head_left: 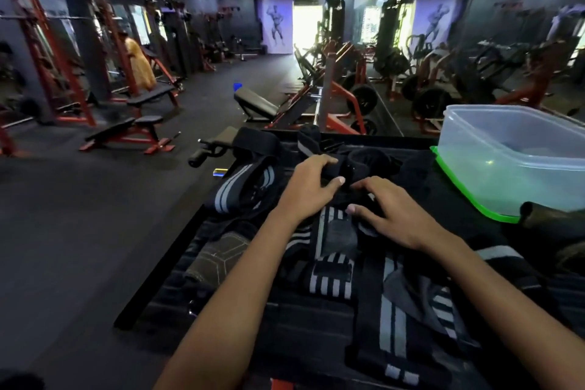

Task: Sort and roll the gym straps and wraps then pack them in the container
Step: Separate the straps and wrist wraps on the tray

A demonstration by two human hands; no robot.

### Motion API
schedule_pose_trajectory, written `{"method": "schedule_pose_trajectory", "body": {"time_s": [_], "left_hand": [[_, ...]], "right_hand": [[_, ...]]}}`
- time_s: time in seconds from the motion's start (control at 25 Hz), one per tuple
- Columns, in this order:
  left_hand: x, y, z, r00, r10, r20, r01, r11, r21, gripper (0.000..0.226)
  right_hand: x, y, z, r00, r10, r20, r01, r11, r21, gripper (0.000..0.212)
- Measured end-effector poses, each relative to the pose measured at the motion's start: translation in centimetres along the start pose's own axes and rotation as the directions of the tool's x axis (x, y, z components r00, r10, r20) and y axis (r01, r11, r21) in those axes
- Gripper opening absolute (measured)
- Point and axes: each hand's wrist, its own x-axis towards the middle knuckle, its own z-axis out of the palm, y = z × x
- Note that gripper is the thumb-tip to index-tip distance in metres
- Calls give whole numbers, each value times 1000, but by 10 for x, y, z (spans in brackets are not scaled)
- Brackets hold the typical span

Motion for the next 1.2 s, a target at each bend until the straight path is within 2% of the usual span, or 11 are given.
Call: {"method": "schedule_pose_trajectory", "body": {"time_s": [0.16, 0.32, 0.48, 0.72, 0.84, 1.2], "left_hand": [[-3, -3, 1, 1000, -5, 25, 4, 1000, 24, 39], [-2, -5, 1, 999, -15, 37, 13, 999, 48, 38], [-3, -4, 6, 999, 42, 5, -42, 998, 41, 33], [-6, 1, 11, 995, 98, 11, -98, 995, 4, 33], [-6, -1, 12, 994, 106, 17, -106, 994, -3, 32], [-10, 8, 9, 999, 39, 23, -36, 994, -108, 31]], "right_hand": [[1, -8, 9, 994, -92, 60, 97, 992, -78, 44], [-2, 0, 7, 995, -51, 81, 57, 996, -65, 43], [-4, -2, 7, 995, -34, 93, 40, 997, -66, 42], [-5, 10, -4, 995, 90, -35, -91, 995, -48, 40], [-6, 15, -7, 988, 143, -53, -144, 990, -12, 41], [-6, 12, -9, 988, 134, -79, -133, 991, 14, 39]]}}
